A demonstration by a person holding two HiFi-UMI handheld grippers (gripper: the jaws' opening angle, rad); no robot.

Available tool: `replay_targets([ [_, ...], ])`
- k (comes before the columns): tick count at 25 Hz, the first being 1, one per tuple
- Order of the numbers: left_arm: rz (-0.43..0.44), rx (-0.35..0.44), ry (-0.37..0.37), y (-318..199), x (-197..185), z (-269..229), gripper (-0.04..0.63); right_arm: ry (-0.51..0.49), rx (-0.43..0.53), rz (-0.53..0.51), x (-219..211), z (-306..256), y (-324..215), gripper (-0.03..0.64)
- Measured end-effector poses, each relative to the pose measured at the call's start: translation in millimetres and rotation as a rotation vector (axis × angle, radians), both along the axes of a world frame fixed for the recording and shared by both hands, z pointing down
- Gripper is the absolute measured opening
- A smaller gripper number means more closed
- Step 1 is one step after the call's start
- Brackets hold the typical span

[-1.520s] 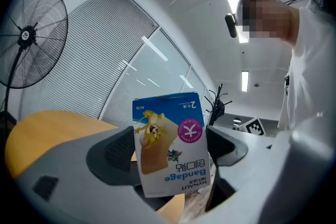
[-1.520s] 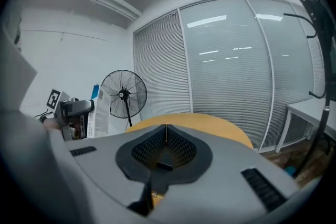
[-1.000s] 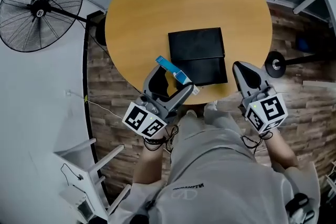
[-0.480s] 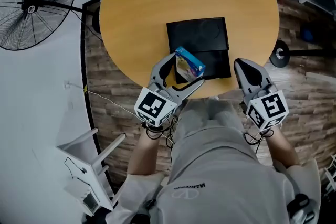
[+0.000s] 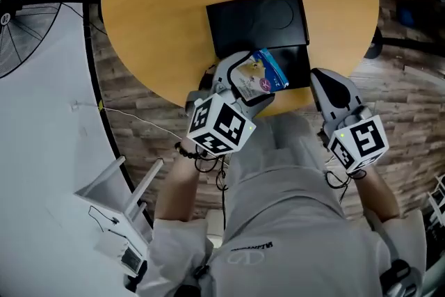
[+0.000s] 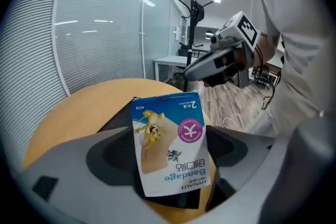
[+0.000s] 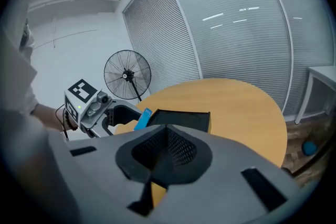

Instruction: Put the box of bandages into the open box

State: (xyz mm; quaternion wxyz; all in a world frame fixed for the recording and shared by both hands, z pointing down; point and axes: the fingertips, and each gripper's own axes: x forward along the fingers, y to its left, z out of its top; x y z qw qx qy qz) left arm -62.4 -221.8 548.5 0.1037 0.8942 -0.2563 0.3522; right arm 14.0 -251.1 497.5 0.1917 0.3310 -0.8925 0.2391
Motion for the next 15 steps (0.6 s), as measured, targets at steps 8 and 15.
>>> replay_targets([
  [8,0.267,-0.109,-0.314,11,1,67,0.431,0.006,-0.052,0.000,-10,27,1,0.017],
  [15,0.355,-0.139,-0.400,17,5,88,0.436,0.001,-0.073,0.013,-9,36,5,0.017],
])
